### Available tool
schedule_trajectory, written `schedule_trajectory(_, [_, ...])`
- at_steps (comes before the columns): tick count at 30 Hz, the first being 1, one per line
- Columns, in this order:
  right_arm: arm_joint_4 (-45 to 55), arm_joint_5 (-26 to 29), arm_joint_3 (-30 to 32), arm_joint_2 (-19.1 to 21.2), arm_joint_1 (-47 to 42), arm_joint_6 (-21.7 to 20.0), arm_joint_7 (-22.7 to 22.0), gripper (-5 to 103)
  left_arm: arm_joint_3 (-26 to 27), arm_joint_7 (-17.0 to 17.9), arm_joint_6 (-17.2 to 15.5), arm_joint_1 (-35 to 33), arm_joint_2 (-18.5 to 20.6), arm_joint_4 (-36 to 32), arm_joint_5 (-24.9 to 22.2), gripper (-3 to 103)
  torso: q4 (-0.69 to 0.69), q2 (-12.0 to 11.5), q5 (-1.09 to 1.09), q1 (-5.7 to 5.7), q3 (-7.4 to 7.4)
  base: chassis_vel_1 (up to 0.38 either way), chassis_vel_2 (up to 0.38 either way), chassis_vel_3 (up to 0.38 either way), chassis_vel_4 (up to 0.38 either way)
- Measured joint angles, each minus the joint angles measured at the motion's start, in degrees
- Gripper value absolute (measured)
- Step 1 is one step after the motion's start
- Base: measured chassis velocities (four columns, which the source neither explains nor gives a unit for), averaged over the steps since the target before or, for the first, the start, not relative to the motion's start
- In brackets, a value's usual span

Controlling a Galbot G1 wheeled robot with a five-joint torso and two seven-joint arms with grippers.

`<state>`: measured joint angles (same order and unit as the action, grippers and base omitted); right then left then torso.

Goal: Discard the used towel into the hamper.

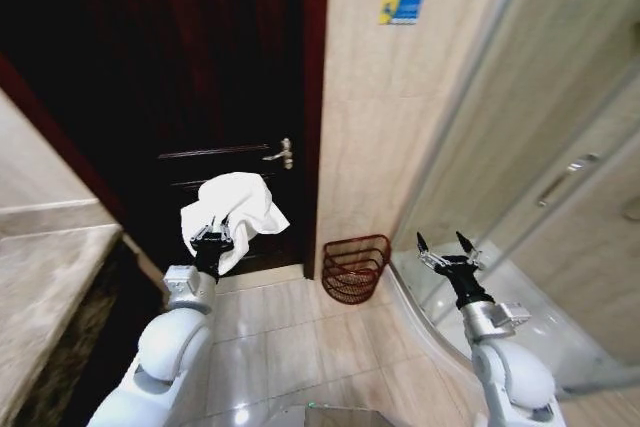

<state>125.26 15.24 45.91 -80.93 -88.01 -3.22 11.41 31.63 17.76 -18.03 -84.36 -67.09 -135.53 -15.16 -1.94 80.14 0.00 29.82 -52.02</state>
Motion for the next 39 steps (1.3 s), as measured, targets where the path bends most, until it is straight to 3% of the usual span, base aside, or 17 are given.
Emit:
schedule_trajectory(4, [-0.44, -0.31, -0.11, -0.2, 0.04, 0.71, 0.15, 100, -0.13, -0.18, 0.32, 0.29, -0.01, 0.41, -0.78, 6, 0.04, 0.0, 0.01, -0.01, 0.0, -0.088, -0.144, -0.149, -0.096])
schedule_trajectory(14, [-1.37, -1.03, 0.03, -0.91, 0.13, 2.94, -0.38, 100, -0.69, -0.42, 3.8, 0.57, -0.52, 2.1, -2.88, 6, -0.02, 0.0, 0.0, 0.01, 0.0, -0.033, -0.031, -0.027, -0.019])
schedule_trajectory(34, [-1.84, -0.88, 0.34, -1.0, 0.33, 3.66, -1.25, 100, -0.53, -0.63, 3.47, 0.63, -0.27, 2.13, -4.33, 6, 0.0, -0.03, 0.0, -0.01, 0.02, 0.0, 0.0, 0.0, 0.0])
schedule_trajectory(39, [-1.79, -0.8, 0.38, -0.97, 0.38, 3.64, -1.3, 100, -0.53, -0.37, 2.77, 0.46, -0.25, 1.85, -4.29, 6, 0.0, -1.17, 0.0, -0.52, 0.62, 0.0, 0.0, 0.0, 0.0])
